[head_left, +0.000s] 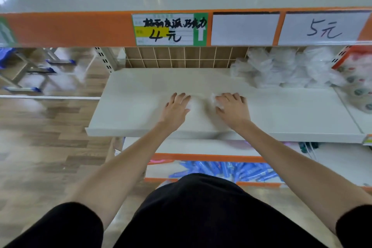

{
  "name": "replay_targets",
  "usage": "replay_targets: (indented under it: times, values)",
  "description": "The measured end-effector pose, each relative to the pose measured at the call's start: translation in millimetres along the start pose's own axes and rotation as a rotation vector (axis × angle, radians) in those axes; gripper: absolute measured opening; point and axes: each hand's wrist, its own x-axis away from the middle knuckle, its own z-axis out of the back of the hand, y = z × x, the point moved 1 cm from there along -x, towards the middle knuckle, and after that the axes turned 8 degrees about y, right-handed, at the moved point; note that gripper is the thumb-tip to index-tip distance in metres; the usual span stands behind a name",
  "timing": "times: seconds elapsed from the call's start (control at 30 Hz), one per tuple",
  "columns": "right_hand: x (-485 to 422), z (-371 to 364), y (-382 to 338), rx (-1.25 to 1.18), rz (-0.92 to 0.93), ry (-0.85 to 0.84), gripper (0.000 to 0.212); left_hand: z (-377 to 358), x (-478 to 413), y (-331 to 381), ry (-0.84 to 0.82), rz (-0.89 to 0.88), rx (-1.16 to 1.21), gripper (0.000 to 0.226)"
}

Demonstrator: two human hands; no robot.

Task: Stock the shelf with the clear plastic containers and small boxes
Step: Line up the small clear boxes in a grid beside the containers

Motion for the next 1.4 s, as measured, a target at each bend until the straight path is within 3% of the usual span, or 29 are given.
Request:
replay_targets:
  times: [0.2, 0.3, 0.4, 0.57, 0.7, 1.07, 1.4]
  values:
    - [23, 11, 7, -0.046, -0.003, -0.036, 0.044, 10, 8, 19, -0.038, 0.095, 0.050, 0.056]
    - [13, 13, 9, -0.236, -0.112, -0.154, 0.055, 16, 10, 25, -0.120, 0.088, 0.057, 0.060]
    - [8, 11, 9, -0.320, -0.158, -0.210, 0.049, 24, 13, 27, -0.189, 0.104, 0.111, 0.061]
    - [24, 26, 23, -0.297, -0.096, -0.139, 0.046, 31, 23, 41, -0.150, 0.130, 0.147, 0.063]
    - [51, 48, 57, -0.338, -0.016, 0.019, 0.053, 38, 23, 72, -0.091, 0.132, 0.170, 0.066]
    - [127, 101, 198, -0.337, -0.019, 0.202, 0.052, 14, 20, 251, -0.015, 0.030, 0.233, 0.066]
    - [199, 143, 350, -0.295, -0.173, 0.300, 0.055, -14, -12, 433, -0.031, -0.161, 0.259, 0.065]
